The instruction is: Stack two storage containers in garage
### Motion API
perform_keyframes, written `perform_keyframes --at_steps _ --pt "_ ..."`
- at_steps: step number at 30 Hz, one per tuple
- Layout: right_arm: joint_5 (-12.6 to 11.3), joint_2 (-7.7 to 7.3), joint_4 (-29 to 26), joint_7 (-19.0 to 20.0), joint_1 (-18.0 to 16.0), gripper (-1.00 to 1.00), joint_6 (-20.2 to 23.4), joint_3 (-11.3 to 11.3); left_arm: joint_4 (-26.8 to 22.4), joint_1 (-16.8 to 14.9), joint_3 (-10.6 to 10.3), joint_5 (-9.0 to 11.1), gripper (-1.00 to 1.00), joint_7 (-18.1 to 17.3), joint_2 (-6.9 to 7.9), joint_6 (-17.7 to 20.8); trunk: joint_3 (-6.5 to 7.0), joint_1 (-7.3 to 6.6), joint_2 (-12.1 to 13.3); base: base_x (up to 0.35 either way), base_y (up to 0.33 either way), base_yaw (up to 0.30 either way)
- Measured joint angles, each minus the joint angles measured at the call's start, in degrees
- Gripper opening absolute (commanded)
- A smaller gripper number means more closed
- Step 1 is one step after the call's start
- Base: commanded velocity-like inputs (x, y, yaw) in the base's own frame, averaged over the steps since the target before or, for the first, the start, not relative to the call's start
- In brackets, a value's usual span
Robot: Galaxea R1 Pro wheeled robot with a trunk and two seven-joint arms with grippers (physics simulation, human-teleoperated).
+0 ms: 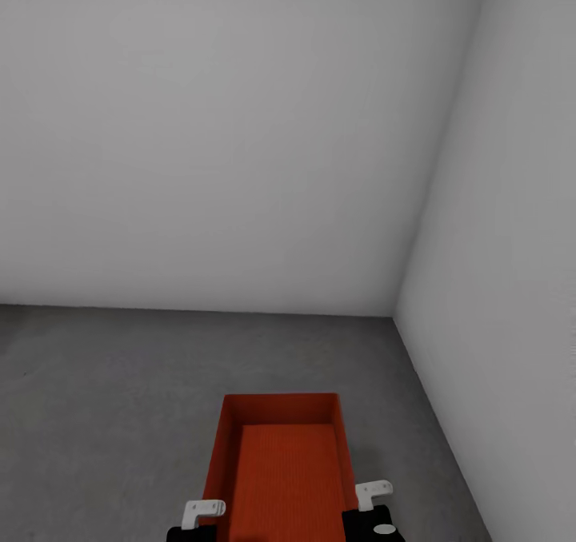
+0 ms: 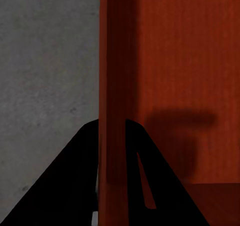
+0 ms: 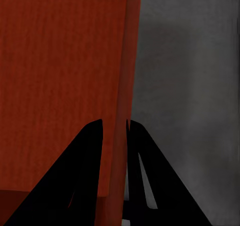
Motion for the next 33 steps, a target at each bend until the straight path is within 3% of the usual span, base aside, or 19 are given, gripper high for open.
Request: perform_keyframes --at_steps 14,33 --pt "0.0 -0.01 0.0 0.0 0.0 -1.00 0.0 0.0 0.0 0.0 0.0 0.0 -1.00 0.0 -0.01 0.0 0.00 0.00 0.0 0.176 0.152 -0.208" --pt "0.0 -0.01 0.0 0.0 0.0 -1.00 0.0 0.0 0.0 0.0 0.0 0.0 -1.00 0.0 -0.01 0.0 0.00 0.01 0.0 0.113 0.056 -0.081"
